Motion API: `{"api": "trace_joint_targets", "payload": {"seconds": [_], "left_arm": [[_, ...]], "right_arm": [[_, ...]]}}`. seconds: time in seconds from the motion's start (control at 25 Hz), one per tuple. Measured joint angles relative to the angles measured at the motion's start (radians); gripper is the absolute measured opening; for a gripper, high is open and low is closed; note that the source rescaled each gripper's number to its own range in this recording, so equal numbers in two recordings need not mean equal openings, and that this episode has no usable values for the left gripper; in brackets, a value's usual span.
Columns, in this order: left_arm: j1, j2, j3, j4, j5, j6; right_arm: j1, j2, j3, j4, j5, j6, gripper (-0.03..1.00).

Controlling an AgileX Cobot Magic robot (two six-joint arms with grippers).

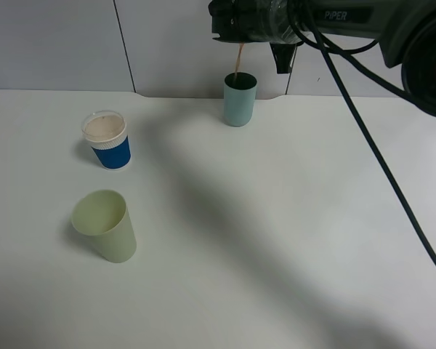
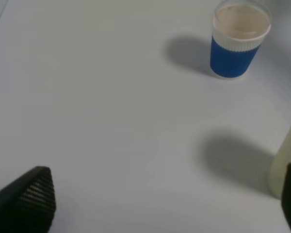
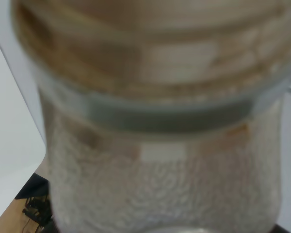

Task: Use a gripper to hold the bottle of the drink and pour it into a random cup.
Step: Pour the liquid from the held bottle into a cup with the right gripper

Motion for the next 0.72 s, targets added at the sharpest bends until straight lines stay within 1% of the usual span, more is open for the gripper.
{"api": "trace_joint_targets", "payload": {"seconds": [0.72], "left_arm": [[0.0,0.0,0.0,0.0,0.0,0.0]], "right_arm": [[0.0,0.0,0.0,-0.001,0.0,0.0,0.0]]}}
